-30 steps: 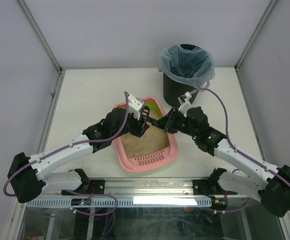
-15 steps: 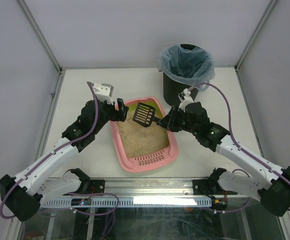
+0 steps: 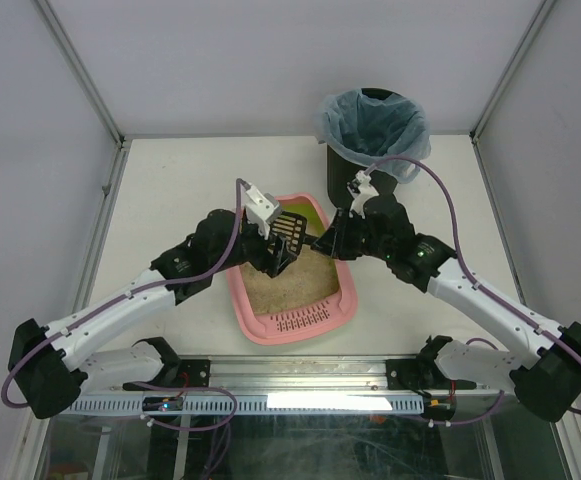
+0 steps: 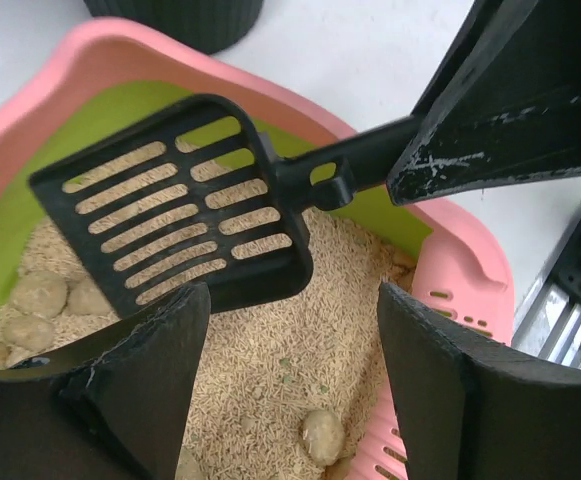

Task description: Clean the litter box

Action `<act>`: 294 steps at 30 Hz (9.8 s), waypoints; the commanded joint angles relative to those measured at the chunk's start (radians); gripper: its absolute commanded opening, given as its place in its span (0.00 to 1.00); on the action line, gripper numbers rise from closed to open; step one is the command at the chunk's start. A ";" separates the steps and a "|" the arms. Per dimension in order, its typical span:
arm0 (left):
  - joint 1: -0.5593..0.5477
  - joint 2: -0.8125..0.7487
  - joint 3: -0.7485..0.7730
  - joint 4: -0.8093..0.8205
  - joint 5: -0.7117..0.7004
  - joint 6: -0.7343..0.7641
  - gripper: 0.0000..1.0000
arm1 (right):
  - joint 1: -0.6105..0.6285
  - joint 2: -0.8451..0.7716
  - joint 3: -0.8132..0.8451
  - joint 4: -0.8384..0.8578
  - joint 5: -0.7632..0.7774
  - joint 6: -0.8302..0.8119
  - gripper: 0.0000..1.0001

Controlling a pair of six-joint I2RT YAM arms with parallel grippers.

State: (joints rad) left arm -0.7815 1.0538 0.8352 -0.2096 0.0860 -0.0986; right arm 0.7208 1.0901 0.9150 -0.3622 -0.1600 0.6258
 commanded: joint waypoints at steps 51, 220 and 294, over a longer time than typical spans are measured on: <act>0.041 0.136 0.054 0.085 -0.036 -0.212 0.00 | 0.212 -0.008 -0.186 0.555 0.501 0.221 0.48; 0.226 0.211 0.074 -0.226 -0.008 -0.095 0.22 | -0.015 0.602 0.420 0.065 -0.108 -0.091 0.00; 0.226 0.102 0.057 -0.189 -0.096 -0.099 0.50 | -0.188 -0.255 -0.526 0.696 -0.121 0.476 0.00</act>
State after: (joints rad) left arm -0.5446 1.1839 0.8837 -0.4408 0.0006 -0.2008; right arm 0.5369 0.8062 0.3534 0.2546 -0.2184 1.1004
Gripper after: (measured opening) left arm 0.500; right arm 0.182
